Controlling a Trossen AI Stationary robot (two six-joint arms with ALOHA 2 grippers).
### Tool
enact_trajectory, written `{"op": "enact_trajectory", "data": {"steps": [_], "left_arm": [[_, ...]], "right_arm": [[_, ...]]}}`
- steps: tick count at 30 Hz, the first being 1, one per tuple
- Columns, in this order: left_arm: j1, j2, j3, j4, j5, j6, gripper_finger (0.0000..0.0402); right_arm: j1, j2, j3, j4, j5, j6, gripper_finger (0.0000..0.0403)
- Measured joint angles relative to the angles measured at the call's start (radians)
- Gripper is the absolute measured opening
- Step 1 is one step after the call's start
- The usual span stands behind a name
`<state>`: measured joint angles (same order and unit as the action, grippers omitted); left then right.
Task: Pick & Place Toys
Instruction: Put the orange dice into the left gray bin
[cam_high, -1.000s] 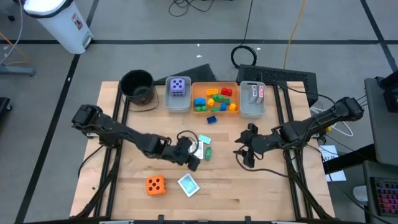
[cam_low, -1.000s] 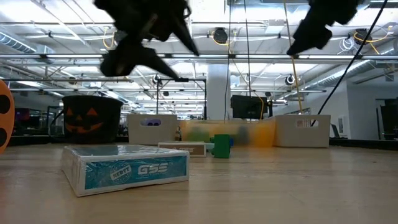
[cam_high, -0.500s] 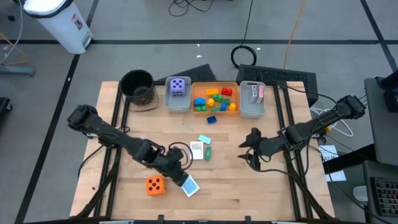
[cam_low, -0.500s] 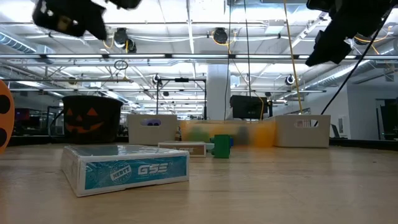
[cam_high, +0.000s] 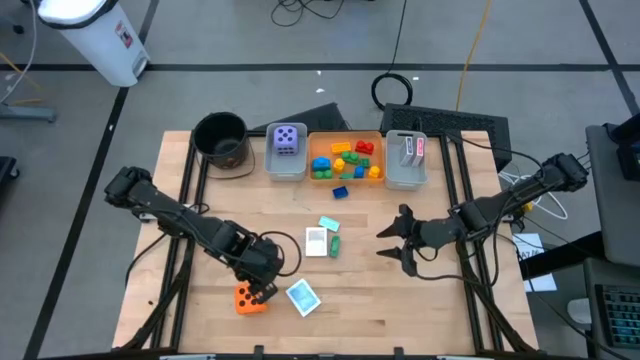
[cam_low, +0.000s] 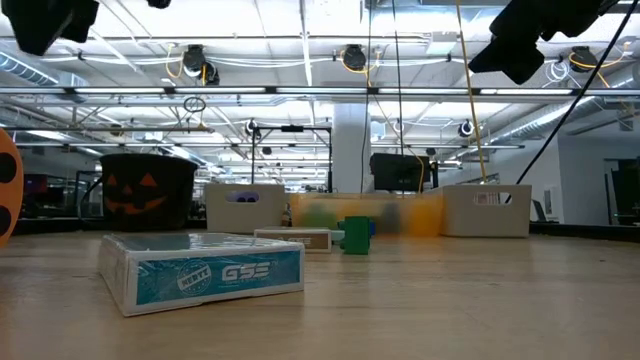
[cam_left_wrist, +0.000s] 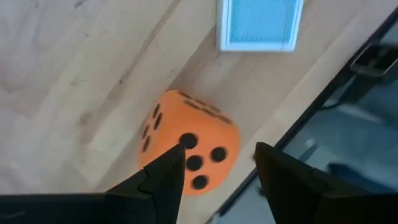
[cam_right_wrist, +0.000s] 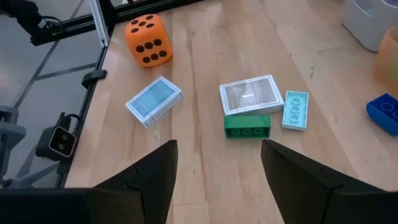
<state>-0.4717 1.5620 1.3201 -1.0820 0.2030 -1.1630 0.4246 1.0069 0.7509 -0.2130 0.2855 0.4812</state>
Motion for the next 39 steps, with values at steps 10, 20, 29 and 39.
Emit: {"op": "enact_trajectory", "data": {"steps": [10,20,29,39], "left_arm": [[0.037,0.000,-0.027,-0.077,0.095,0.253,0.0202],[0.039,-0.052,-0.198,-0.037,0.137,0.447,0.0202],[0.087,-0.410,-0.431,0.168,0.113,0.398,0.0202],[0.077,-0.726,-0.746,0.573,0.095,0.183,0.0202]], "right_arm": [[-0.050,0.000,0.000,0.068,0.001,0.057,0.0222],[-0.155,0.000,0.000,0.232,0.002,0.159,0.0222],[-0.189,0.002,0.000,0.262,0.053,0.279,0.0222],[-0.189,0.001,0.000,0.316,0.188,0.316,0.0222]]}}
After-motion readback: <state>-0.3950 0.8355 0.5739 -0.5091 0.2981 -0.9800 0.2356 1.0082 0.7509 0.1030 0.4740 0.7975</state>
